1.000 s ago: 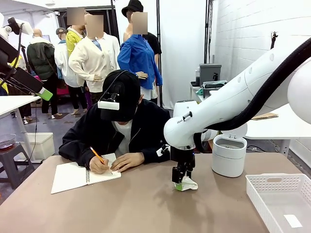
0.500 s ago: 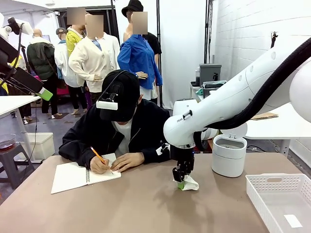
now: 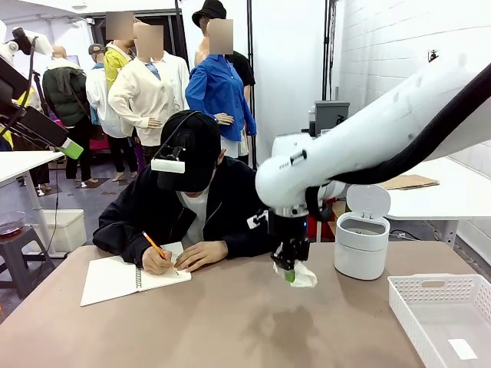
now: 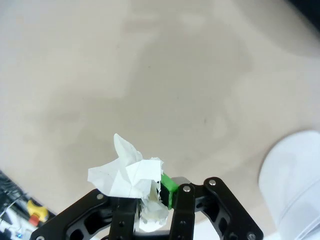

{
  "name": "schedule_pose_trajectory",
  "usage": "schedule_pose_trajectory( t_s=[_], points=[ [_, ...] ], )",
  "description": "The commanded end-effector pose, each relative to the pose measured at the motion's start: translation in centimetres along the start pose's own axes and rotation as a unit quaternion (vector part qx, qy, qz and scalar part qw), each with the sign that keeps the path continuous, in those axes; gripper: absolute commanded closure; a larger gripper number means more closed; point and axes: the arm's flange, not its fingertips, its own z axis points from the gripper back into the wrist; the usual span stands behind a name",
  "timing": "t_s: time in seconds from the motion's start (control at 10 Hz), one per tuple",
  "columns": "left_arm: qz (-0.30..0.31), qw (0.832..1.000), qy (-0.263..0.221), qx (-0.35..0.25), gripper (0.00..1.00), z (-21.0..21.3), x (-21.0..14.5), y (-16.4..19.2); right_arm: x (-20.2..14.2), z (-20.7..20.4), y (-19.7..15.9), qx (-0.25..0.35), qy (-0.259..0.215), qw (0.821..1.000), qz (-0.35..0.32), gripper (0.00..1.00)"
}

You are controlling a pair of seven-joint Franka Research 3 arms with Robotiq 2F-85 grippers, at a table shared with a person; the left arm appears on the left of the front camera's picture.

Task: Sort the paper based on its condition.
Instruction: If a person hands you a paper, place it in the Organizing basket , and if it's crumpled, put it in the Trash can.

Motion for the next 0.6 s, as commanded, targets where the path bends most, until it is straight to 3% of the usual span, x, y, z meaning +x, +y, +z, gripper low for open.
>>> schedule_pose_trajectory(
  t_s=[0.0, 0.2, 0.5],
  points=[
    [0.001, 1.0, 0.0, 0.0, 0.0, 0.0, 0.0, 0.1, -3.4, 4.4, 0.8, -0.004, -0.016, 1.0, -0.014, 1.0],
    [0.001, 1.0, 0.0, 0.0, 0.0, 0.0, 0.0, 0.1, -5.9, 8.4, 0.4, -0.046, -0.041, 0.997, -0.038, 1.0],
    [0.001, 1.0, 0.0, 0.0, 0.0, 0.0, 0.0, 0.1, -9.0, 13.7, -2.9, -0.129, -0.074, 0.987, -0.061, 1.0]
  ],
)
